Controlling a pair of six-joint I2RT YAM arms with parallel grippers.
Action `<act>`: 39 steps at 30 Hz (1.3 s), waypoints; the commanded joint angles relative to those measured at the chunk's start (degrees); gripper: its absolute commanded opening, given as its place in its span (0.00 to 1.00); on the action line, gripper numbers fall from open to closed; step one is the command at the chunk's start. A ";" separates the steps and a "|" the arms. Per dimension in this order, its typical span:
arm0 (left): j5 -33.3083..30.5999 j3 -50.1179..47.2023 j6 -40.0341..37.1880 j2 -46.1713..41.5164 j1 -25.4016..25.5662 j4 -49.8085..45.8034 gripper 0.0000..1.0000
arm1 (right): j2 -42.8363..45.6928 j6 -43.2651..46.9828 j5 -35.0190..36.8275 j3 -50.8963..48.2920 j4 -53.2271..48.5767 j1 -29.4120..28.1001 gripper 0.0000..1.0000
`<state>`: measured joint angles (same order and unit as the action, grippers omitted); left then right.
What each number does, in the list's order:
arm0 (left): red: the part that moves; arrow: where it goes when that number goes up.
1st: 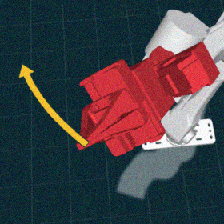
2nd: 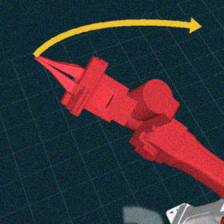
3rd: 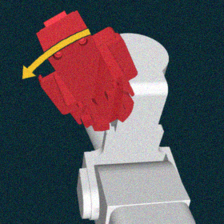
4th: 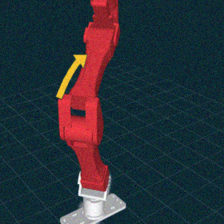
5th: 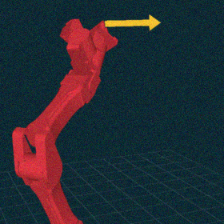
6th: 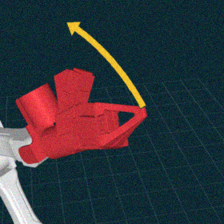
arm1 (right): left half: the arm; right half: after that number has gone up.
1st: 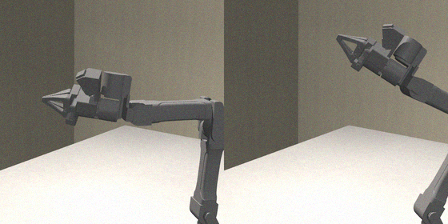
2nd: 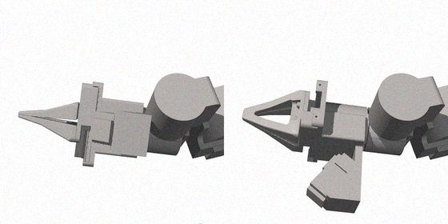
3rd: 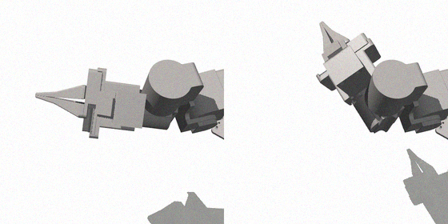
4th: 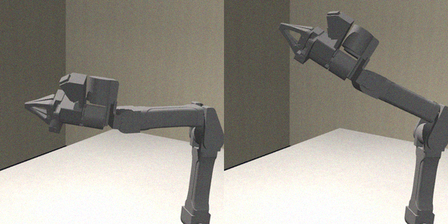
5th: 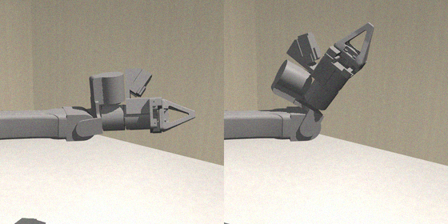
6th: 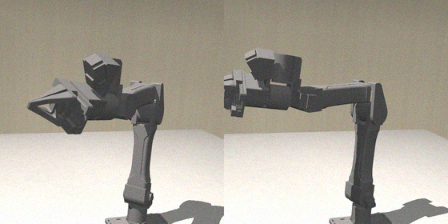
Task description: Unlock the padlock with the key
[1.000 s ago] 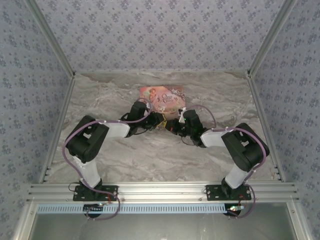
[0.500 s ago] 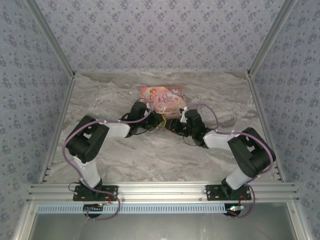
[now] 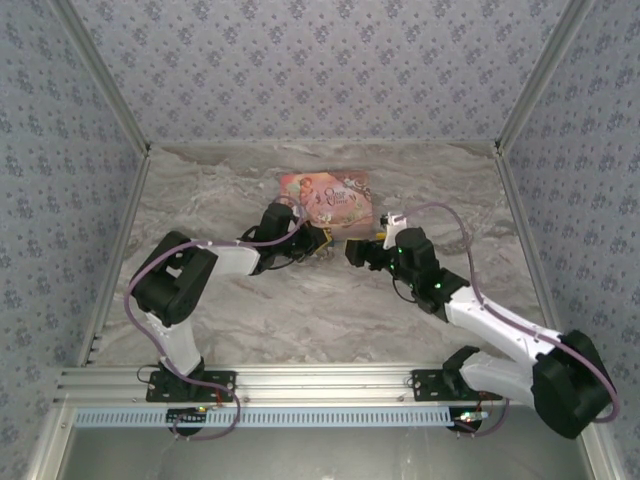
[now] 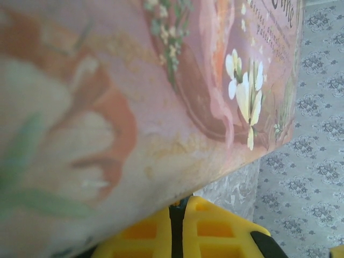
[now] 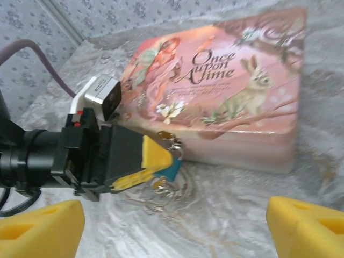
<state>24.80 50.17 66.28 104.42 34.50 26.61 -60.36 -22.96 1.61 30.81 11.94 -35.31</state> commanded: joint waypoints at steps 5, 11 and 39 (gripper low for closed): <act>1.37 -1.40 4.80 -1.50 -0.30 -2.18 0.00 | 1.46 19.46 5.56 -0.27 -0.16 -2.01 1.00; 1.70 -1.27 5.41 -1.43 -0.22 -1.70 0.00 | -0.04 47.23 11.22 -4.01 9.64 -12.64 1.00; 5.02 -1.83 12.16 -2.11 -0.21 1.81 0.00 | -26.86 63.55 20.05 3.89 20.67 -13.76 0.54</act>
<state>25.54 49.34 74.22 103.61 34.13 30.24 -86.08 40.53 23.07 32.53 30.44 -49.69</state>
